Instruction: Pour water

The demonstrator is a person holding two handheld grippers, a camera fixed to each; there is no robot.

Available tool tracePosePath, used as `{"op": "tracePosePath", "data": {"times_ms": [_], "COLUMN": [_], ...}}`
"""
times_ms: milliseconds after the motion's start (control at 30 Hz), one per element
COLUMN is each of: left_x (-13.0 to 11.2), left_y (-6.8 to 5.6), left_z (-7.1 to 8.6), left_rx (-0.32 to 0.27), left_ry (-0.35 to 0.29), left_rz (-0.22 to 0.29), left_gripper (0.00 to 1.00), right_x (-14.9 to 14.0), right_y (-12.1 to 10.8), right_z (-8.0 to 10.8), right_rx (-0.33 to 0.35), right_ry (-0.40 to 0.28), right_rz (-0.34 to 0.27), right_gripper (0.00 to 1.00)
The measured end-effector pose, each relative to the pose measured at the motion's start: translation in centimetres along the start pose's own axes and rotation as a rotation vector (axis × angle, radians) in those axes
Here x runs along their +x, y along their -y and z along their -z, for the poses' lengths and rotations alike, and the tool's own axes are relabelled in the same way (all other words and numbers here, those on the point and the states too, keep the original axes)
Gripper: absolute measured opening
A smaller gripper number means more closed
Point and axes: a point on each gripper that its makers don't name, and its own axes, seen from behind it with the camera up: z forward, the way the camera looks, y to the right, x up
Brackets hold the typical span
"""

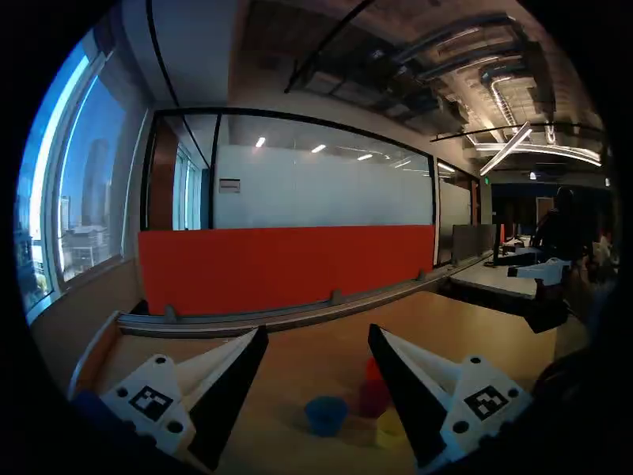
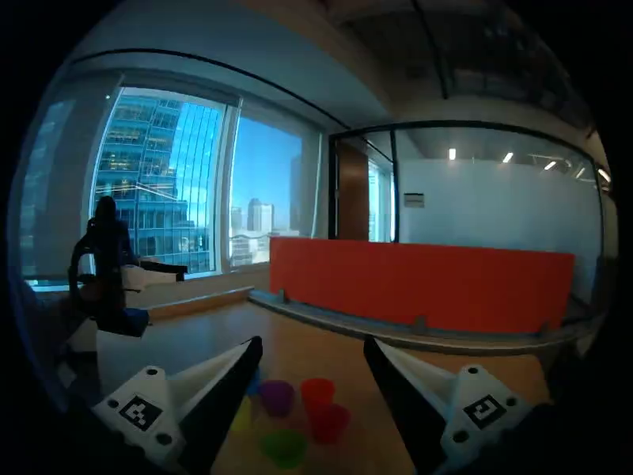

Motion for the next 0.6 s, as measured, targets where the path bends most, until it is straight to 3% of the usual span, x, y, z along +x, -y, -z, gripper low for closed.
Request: {"op": "tracePosePath", "data": {"times_ms": [600], "left_x": [-5.3], "left_y": [-0.1], "left_z": [-1.0], "left_rx": [-0.049], "left_ry": [0.098], "left_rz": [-0.034], "left_gripper": [0.94], "right_x": [-5.5], "right_y": [2.6], "right_z": [0.1], "right_rx": [0.105], "right_ry": [0.162], "right_rz": [0.082], "right_gripper": [0.99]}}
